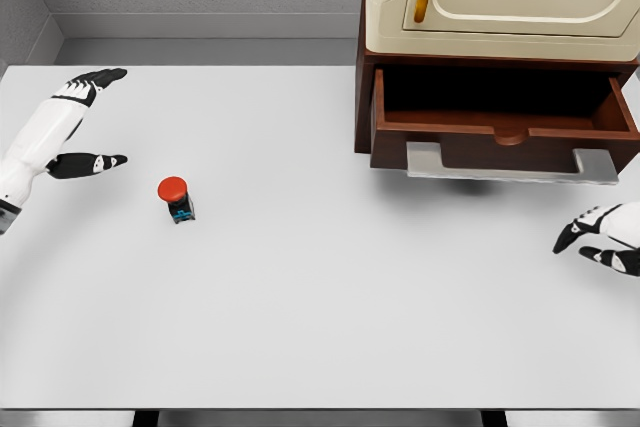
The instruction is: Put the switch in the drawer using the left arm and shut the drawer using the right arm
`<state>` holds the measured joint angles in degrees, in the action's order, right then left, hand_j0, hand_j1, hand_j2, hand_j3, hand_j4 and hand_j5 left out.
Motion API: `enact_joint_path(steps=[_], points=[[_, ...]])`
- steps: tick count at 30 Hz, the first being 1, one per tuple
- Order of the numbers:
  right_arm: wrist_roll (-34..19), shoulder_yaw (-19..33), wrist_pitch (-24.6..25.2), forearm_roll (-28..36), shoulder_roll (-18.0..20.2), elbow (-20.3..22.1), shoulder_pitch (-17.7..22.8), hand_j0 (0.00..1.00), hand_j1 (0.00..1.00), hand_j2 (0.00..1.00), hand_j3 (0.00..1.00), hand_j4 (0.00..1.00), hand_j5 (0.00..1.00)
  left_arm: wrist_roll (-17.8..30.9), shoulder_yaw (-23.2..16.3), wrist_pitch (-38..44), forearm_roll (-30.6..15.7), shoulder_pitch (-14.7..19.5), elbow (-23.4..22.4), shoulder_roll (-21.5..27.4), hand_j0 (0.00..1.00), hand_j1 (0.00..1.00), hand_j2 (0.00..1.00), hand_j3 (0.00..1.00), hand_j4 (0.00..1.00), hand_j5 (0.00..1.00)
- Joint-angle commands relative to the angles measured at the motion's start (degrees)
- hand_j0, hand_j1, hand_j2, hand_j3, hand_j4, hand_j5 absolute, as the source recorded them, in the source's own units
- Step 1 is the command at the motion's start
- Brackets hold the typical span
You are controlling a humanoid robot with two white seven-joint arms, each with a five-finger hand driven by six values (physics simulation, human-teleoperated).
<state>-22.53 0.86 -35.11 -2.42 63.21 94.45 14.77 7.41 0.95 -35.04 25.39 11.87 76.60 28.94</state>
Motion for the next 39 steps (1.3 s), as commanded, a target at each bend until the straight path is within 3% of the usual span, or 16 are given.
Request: enact_joint_path(steps=[1,7,9,12,16,18,22,25,29,36,39], points=[[-0.06,0.11,0.11,0.31,-0.11,1.08,0.0,0.52,0.52,0.52,0.52,0.52,0.52,-0.03,0.02,0.04,-0.43,0.0,0.04,-0.03,1.0,1.0,1.0,1.0,1.0,1.0],[0.12,0.11,0.11,0.58,-0.02,1.96,0.09,0.55,0.55,0.55,0.55,0.55,0.55,-0.91,0.63,0.04,-1.83,-0.97,0.48,-0.11,1.0,1.0,1.0,1.0,1.0,1.0],[0.29,0.11,0.11,0.31,0.07,2.75,0.09,0.56,0.56,0.56,0.56,0.56,0.56,-1.35,0.54,0.04,-4.64,-1.06,1.27,-0.29,1.0,1.0,1.0,1.0,1.0,1.0],[0.73,0.11,0.11,0.31,0.33,2.93,0.18,0.56,0.56,0.56,0.56,0.56,0.56,-1.61,0.19,0.04,-13.17,-1.41,1.36,0.85,0.91,0.91,0.91,0.91,0.91,0.91],[0.73,0.11,0.11,0.49,0.42,3.11,0.18,0.57,0.57,0.57,0.57,0.57,0.57,-1.09,-0.25,0.04,-16.51,-5.18,6.72,0.94,0.89,0.89,0.89,0.89,0.89,0.89],[0.73,0.11,0.11,0.58,0.6,3.11,0.18,0.58,0.58,0.58,0.58,0.58,0.58,-1.0,-2.53,0.04,-18.62,-6.15,8.92,1.03,0.89,0.89,0.89,0.89,0.89,0.89],[0.73,0.02,0.11,0.58,0.51,3.19,0.18,0.6,0.6,0.6,0.6,0.6,0.6,-0.82,-6.31,0.04,-24.33,-6.59,9.18,4.98,0.89,0.89,0.89,0.89,0.89,0.89],[0.73,0.11,0.11,0.67,0.51,4.16,0.26,0.63,0.63,0.63,0.63,0.63,0.63,3.13,-7.19,0.04,-28.64,-8.08,8.83,5.6,0.89,0.89,0.89,0.89,0.89,0.89],[0.64,0.11,0.11,0.67,0.68,4.25,0.79,0.63,0.63,0.63,0.63,0.63,0.63,3.22,-12.11,0.04,-39.97,-10.99,8.83,8.68,0.88,0.88,0.88,0.88,0.88,0.88],[0.47,0.2,0.11,0.84,0.77,5.3,1.67,0.63,0.63,0.63,0.63,0.63,0.63,3.22,-14.57,0.04,-45.16,-11.16,8.48,8.85,0.83,0.83,0.83,0.83,0.83,0.83],[0.47,0.2,0.11,0.84,0.68,5.39,1.67,0.63,0.63,0.63,0.63,0.63,0.63,3.31,-15.98,0.04,-45.34,-11.16,8.39,8.76,0.82,0.82,0.82,0.82,0.82,0.82]])
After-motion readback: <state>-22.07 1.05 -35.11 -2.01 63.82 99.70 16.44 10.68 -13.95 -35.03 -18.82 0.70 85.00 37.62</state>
